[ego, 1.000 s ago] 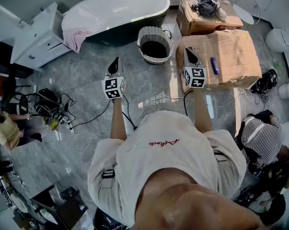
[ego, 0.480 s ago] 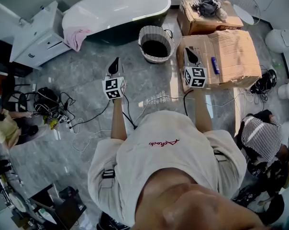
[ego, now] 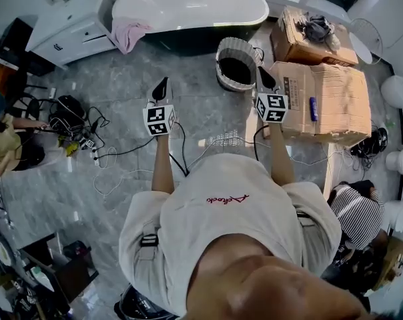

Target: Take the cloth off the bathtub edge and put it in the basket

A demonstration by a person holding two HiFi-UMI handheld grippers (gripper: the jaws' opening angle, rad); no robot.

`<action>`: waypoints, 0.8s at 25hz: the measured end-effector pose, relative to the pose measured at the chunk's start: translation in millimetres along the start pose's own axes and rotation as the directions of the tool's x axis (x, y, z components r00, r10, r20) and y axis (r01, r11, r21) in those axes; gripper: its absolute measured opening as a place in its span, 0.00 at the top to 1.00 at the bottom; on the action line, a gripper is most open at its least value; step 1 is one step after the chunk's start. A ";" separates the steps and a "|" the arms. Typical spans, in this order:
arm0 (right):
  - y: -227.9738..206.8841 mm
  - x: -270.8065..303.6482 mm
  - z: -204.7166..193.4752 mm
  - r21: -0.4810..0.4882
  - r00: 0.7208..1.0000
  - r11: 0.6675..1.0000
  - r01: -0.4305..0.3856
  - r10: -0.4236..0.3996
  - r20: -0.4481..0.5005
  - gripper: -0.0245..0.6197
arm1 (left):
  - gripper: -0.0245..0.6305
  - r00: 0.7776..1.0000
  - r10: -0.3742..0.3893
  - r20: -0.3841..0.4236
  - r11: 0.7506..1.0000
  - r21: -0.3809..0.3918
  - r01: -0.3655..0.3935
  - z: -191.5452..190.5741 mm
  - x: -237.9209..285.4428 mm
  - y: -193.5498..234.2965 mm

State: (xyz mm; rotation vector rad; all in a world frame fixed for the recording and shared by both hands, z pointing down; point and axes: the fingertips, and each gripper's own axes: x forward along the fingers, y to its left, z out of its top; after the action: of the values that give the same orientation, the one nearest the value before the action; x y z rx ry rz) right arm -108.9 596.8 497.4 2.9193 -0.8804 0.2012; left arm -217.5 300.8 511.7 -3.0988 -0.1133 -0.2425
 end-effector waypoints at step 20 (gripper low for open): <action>168.9 161.3 22.0 -0.068 0.905 0.902 -0.426 0.426 -0.012 0.95 | 0.96 0.940 0.334 -0.065 0.939 -0.057 -0.338 -32.6 -52.8 129.7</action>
State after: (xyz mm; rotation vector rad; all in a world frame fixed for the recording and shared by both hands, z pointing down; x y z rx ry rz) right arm -67.2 366.1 507.4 2.6235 -1.4874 0.1872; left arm -264.8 166.6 532.4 -3.1025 0.4325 -0.3230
